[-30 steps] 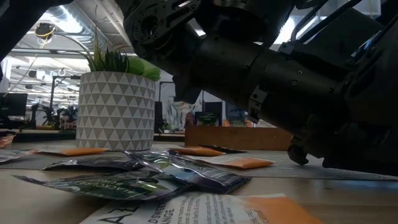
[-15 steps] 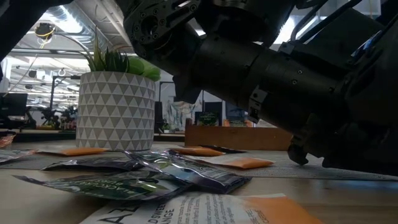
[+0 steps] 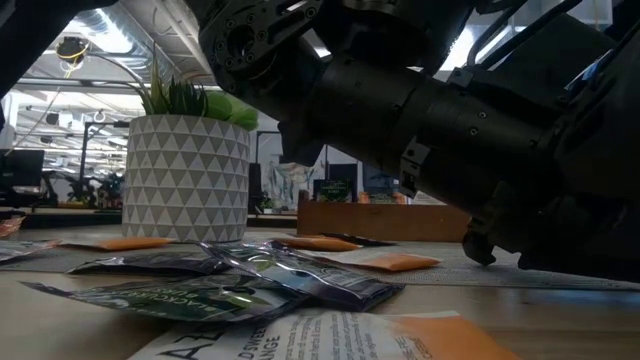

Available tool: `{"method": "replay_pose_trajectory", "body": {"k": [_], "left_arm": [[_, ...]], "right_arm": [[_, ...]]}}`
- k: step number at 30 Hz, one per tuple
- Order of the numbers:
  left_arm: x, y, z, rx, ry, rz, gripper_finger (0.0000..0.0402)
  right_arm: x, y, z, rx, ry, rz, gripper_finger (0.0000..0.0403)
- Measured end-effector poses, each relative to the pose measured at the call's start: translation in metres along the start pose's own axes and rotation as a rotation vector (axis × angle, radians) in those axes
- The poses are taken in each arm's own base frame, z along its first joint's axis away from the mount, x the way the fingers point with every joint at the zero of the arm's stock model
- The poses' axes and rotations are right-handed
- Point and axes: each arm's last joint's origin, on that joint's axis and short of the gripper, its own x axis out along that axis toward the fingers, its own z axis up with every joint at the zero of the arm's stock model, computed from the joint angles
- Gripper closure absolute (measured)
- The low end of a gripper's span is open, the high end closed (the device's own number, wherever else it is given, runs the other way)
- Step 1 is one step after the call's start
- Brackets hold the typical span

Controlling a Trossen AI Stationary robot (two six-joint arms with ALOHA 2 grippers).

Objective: Pick & Place Tea
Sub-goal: Put the orange tea bag into the middle section of the wooden organizer

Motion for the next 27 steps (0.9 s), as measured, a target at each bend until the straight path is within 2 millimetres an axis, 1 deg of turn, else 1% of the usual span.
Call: {"method": "replay_pose_trajectory", "body": {"k": [7,10,12,14,18,21,23,27], "left_arm": [[0.0,0.0,0.0,0.0,0.0,0.001,0.0288],[0.0,0.0,0.0,0.008,-0.001,0.001,0.0288],[-0.004,-0.001,0.008,0.026,-0.009,-0.003,0.0288],[-0.009,0.001,0.015,0.048,0.019,0.002,0.0288],[-0.024,0.005,0.035,0.075,0.063,0.018,0.0288],[-0.043,0.007,0.061,0.093,0.081,0.021,0.0288],[-0.059,0.007,0.079,0.091,0.097,0.034,0.0287],[-0.09,0.009,0.099,0.1,0.193,0.084,0.0288]], "right_arm": [[0.0,-0.001,0.0,-0.008,-0.003,-0.008,0.0324],[0.0,-0.002,0.0,-0.044,0.001,-0.013,0.0355],[0.0,-0.001,0.0,-0.063,0.002,-0.01,0.0376],[-0.002,0.001,0.001,-0.088,0.005,0.001,0.0394],[-0.011,0.007,0.002,-0.133,0.022,0.041,0.0395],[-0.02,0.013,0.005,-0.211,0.02,0.076,0.0398],[-0.026,0.017,0.011,-0.27,0.006,0.085,0.0398],[-0.037,0.023,0.03,-0.412,-0.043,0.001,0.0399]]}}
